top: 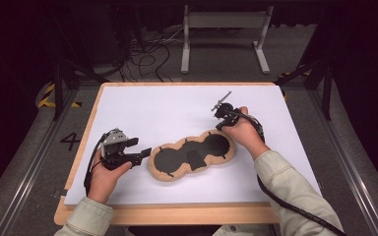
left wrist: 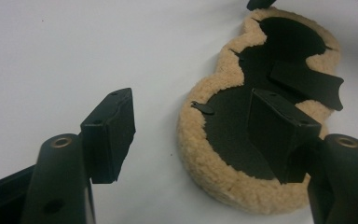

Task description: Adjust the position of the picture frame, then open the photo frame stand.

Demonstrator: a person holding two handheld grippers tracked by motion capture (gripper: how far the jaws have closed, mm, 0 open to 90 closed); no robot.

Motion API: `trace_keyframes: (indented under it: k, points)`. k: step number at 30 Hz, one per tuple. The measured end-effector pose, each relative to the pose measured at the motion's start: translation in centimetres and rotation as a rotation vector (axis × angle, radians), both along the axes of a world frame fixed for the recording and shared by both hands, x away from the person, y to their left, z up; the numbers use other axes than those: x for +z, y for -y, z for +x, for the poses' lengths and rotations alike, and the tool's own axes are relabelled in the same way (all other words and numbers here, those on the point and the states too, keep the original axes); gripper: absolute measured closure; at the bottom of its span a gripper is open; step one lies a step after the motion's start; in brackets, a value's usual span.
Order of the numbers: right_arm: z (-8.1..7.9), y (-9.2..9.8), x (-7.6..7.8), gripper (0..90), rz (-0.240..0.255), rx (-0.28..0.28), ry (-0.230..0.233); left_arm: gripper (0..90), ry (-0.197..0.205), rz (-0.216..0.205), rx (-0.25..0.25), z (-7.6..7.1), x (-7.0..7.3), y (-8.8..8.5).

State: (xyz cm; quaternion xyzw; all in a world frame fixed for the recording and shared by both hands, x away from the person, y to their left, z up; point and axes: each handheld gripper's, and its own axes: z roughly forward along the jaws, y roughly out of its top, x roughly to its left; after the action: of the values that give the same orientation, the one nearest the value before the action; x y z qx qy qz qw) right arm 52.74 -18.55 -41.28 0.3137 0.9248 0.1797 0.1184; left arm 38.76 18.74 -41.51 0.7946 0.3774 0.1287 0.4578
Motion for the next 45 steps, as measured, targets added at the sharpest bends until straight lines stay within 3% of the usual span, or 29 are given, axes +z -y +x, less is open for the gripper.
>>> trace_keyframes:
  k: [2, 5, 6, 7, 10, 12, 13, 15, 16, 18, 20, 21, 23, 25, 26, 30, 32, 36, 39, 42, 44, 45]
  points:
    - [-1.0, 0.5, 0.0, 90.0, 0.004, 0.005, -0.008, 40.7, -0.019, -0.015, -0.021, -0.2, 0.0, 0.0]
    - [-1.8, 0.8, 0.0, 90.0, 0.005, 0.010, -0.011, 57.0, -0.037, -0.026, -0.058, -0.3, 0.0, 0.1]
    - [-2.2, 1.0, -0.1, 90.0, 0.002, 0.014, -0.018, 57.0, -0.042, -0.029, -0.081, -0.5, 0.1, 0.1]
    - [-2.8, 1.2, -0.1, 90.0, 0.007, 0.018, -0.021, 64.9, -0.045, -0.029, -0.098, -0.7, 0.1, 0.2]
    - [-3.8, 2.0, -0.2, 90.0, 0.050, 0.019, -0.045, 78.4, -0.055, -0.020, -0.132, -1.2, 0.3, 0.6]
    - [-4.3, 2.8, -0.2, 90.0, 0.097, 0.008, -0.024, 86.5, -0.058, -0.016, -0.156, -1.5, 0.4, 0.8]
    - [-4.7, 3.0, 0.0, 90.0, 0.108, 0.000, 0.020, 88.4, -0.059, -0.015, -0.172, -1.7, 0.5, 0.8]
    - [-5.7, 3.5, 0.7, 90.0, 0.099, -0.011, 0.144, 89.8, -0.064, -0.007, -0.201, -2.1, 0.6, 1.0]
    - [-6.2, 3.7, 1.0, 90.0, 0.125, -0.009, 0.165, 89.9, -0.067, 0.000, -0.215, -2.3, 0.6, 1.1]
    - [-7.2, 4.3, 1.6, 90.0, 0.207, -0.012, 0.171, 90.0, -0.077, 0.014, -0.250, -2.7, 0.6, 1.4]
    - [-7.6, 4.4, 1.8, 90.0, 0.217, -0.004, 0.173, 90.0, -0.083, 0.026, -0.274, -2.9, 0.5, 1.6]
    - [-8.6, 4.7, 2.1, 89.8, 0.259, 0.010, 0.176, 89.9, -0.098, 0.045, -0.316, -3.1, 0.5, 2.0]
    - [-9.0, 4.7, 2.2, 89.4, 0.269, 0.015, 0.178, 89.8, -0.110, 0.061, -0.326, -3.2, 0.4, 2.2]
    - [-10.0, 4.8, 2.3, 87.9, 0.306, 0.029, 0.187, 89.9, -0.126, 0.138, -0.370, -3.4, 0.1, 3.0]
    - [-10.5, 4.8, 2.3, 87.5, 0.327, 0.036, 0.187, 89.8, -0.132, 0.156, -0.383, -3.4, 0.0, 3.2]
    - [-11.2, 4.6, 2.1, 86.7, 0.329, 0.059, 0.172, 89.8, -0.196, 0.194, -0.455, -3.7, -0.6, 4.0]
    - [-11.4, 4.6, 2.2, 86.8, 0.341, 0.064, 0.166, 89.8, -0.203, 0.220, -0.478, -3.6, -0.9, 4.3]
    - [-11.8, 4.4, 2.2, 86.8, 0.339, 0.076, 0.157, 89.8, -0.239, 0.244, -0.491, -3.6, -1.3, 4.7]
    - [-12.1, 4.5, 2.2, 86.7, 0.342, 0.080, 0.156, 88.9, -0.267, 0.313, -0.472, -3.4, -2.0, 5.1]
    - [-12.0, 4.9, 1.9, 86.3, 0.352, 0.072, 0.126, 88.5, -0.250, 0.343, -0.428, -2.9, -2.4, 4.8]
    - [-12.0, 5.1, 1.7, 86.3, 0.349, 0.065, 0.122, 89.9, -0.259, 0.332, -0.425, -2.8, -2.5, 4.7]
    - [-12.1, 5.2, 1.6, 86.3, 0.348, 0.064, 0.120, 90.0, -0.199, 0.371, -0.375, -2.6, -2.5, 4.7]
